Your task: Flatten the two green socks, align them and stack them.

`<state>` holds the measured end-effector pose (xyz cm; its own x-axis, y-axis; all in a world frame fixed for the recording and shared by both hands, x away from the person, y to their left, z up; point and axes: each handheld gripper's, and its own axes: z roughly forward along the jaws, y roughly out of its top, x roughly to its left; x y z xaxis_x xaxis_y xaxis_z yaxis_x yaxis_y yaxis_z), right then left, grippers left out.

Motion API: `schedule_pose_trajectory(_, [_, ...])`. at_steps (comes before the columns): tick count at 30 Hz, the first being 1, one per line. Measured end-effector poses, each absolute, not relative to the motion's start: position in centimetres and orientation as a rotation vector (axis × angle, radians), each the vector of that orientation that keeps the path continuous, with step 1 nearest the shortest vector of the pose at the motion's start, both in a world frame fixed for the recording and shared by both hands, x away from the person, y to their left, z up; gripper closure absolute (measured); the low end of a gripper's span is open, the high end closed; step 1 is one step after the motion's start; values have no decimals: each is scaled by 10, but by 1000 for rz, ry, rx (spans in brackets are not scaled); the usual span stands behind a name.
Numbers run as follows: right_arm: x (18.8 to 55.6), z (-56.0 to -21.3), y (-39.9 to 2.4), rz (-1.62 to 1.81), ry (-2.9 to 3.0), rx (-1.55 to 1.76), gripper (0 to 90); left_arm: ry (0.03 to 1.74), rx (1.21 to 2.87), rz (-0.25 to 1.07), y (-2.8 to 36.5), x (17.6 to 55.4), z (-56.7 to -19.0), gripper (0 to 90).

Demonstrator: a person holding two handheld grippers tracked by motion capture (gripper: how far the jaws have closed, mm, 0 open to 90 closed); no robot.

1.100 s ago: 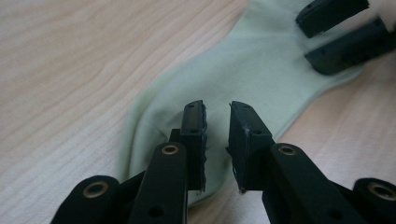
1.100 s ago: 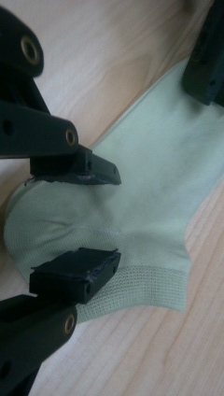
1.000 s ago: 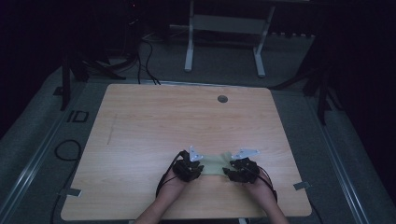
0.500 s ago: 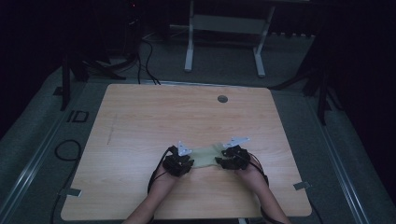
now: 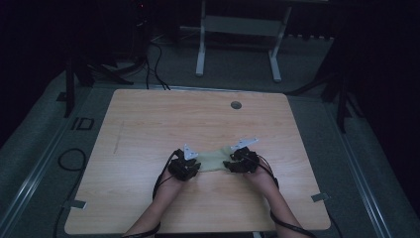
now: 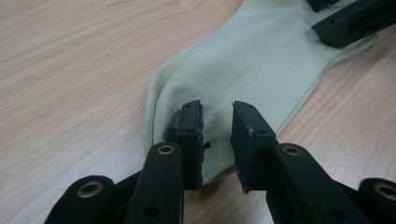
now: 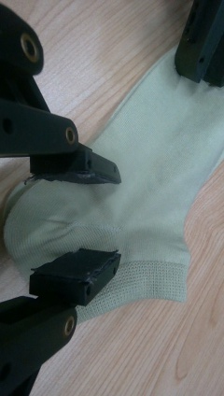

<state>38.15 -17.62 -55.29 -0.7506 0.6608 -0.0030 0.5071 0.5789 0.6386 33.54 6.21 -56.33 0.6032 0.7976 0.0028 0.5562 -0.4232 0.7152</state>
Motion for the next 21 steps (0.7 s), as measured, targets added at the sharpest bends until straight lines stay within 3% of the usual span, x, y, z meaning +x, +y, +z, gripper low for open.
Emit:
schedule_pose_trajectory(5, [382,-553,-176,930,2565,986,539,1060,2148,449,61,336,-563,726])
schedule_pose_trajectory(8, [380,-552,-175,923,2568,981,503,1057,2152,440,60,334,-560,667])
schedule_pose_trajectory(12, [375,-545,-176,963,2579,979,392,1048,2108,399,60,329,-551,517])
schedule_pose_trajectory(14, [372,-540,-177,990,2565,969,344,1058,2086,393,59,327,-547,341])
schedule_pose_trajectory(16, [372,-538,-178,1011,2565,972,313,1066,2064,369,59,325,-543,227])
schedule_pose_trajectory(19, [369,-532,-179,1111,2591,980,118,1031,2050,379,57,321,-534,153])
schedule_pose_trajectory(21, [366,-530,-178,1090,2555,973,140,1013,2046,360,57,319,-532,145])
